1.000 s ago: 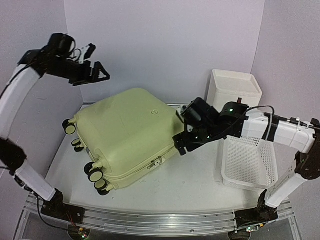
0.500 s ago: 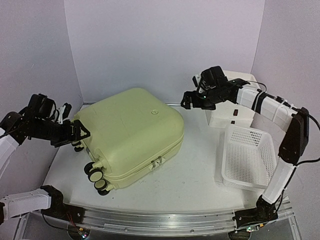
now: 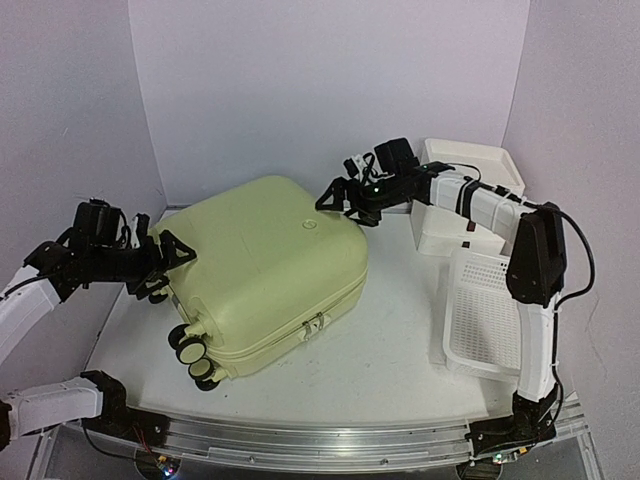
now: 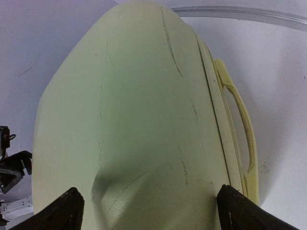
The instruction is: Open, take out, and arrange the luggage
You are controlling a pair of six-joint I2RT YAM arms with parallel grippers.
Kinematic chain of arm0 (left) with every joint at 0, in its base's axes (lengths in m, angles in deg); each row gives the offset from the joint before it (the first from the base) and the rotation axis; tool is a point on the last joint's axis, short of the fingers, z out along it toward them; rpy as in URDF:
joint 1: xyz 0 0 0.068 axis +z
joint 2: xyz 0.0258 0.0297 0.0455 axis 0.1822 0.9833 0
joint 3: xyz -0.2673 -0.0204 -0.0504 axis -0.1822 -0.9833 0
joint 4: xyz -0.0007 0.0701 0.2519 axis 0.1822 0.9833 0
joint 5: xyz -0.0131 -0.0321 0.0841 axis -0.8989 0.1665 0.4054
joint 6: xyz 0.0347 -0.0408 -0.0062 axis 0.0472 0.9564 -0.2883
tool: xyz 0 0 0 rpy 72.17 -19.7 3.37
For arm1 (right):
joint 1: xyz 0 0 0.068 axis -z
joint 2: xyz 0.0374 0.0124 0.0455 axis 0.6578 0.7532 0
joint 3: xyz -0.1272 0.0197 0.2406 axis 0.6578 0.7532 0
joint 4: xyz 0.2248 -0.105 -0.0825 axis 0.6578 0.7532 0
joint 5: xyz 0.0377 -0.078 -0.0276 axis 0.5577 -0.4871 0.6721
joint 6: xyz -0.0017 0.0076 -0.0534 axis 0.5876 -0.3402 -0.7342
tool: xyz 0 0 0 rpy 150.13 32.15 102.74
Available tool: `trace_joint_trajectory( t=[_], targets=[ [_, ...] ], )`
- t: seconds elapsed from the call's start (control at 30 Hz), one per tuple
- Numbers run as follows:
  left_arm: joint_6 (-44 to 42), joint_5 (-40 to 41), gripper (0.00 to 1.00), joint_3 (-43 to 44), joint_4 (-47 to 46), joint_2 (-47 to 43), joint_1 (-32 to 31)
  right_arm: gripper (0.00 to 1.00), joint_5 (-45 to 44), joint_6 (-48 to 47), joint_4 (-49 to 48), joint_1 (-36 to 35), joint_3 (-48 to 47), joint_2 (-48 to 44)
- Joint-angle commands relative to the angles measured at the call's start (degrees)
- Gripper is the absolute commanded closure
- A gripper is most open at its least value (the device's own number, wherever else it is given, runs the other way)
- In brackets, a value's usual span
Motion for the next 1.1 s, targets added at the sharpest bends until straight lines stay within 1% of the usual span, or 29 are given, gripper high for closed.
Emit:
trace_joint_trajectory(
  t=[0.0, 0.13, 0.23, 0.47, 0.63, 0.77, 0.9, 0.97, 1.0, 1.07],
  targets=[
    [6.84, -0.91, 0.01, -3.63, -9.84, -0.02, 0.45, 0.02, 6.50, 1.35, -3.52, -0.17, -1.28, -0.35],
    [4.18, 0.24, 0.01, -2.88, -10.26, 1.61, 0.40, 0.02, 6.39, 1.27, -4.49, -1.15, 3.90, -3.13],
    [1.92, 0.35, 0.00, -1.44, -10.17, 4.55, 0.43, 0.03, 5.34, 2.85, -7.40, -1.67, 9.47, -6.17],
    [-2.99, -4.29, 0.01, 4.26, -11.13, 17.63, 0.43, 0.04, 1.35, 7.49, -16.12, -2.87, 24.13, -14.75],
    [-4.79, -7.36, 0.01, 8.52, -13.87, 24.98, 0.41, 0.05, -3.15, 8.82, -16.07, -4.11, 29.48, -18.64],
    [-7.49, -9.53, 0.01, 15.43, -14.40, 32.48, 0.43, 0.04, -6.19, 11.76, -15.89, -5.09, 33.52, -20.18],
    [-9.30, -11.86, 0.03, 23.62, -14.22, 41.14, 0.49, 0.05, -9.11, 11.75, -15.71, -8.02, 34.34, -20.09],
    [-10.58, -11.14, 0.03, 27.26, -12.68, 43.41, 0.91, 0.04, -11.53, 10.72, -13.37, -8.18, 34.08, -21.05],
    [-11.53, -10.30, 0.03, 28.55, -11.75, 43.67, 1.25, 0.04, -13.91, 8.22, -10.43, -8.17, 33.48, -22.03],
    [-14.66, -8.08, 0.03, 30.65, -8.55, 42.86, 2.09, 0.02, -21.54, 3.29, 1.33, -8.16, 30.61, -24.14]
  ],
)
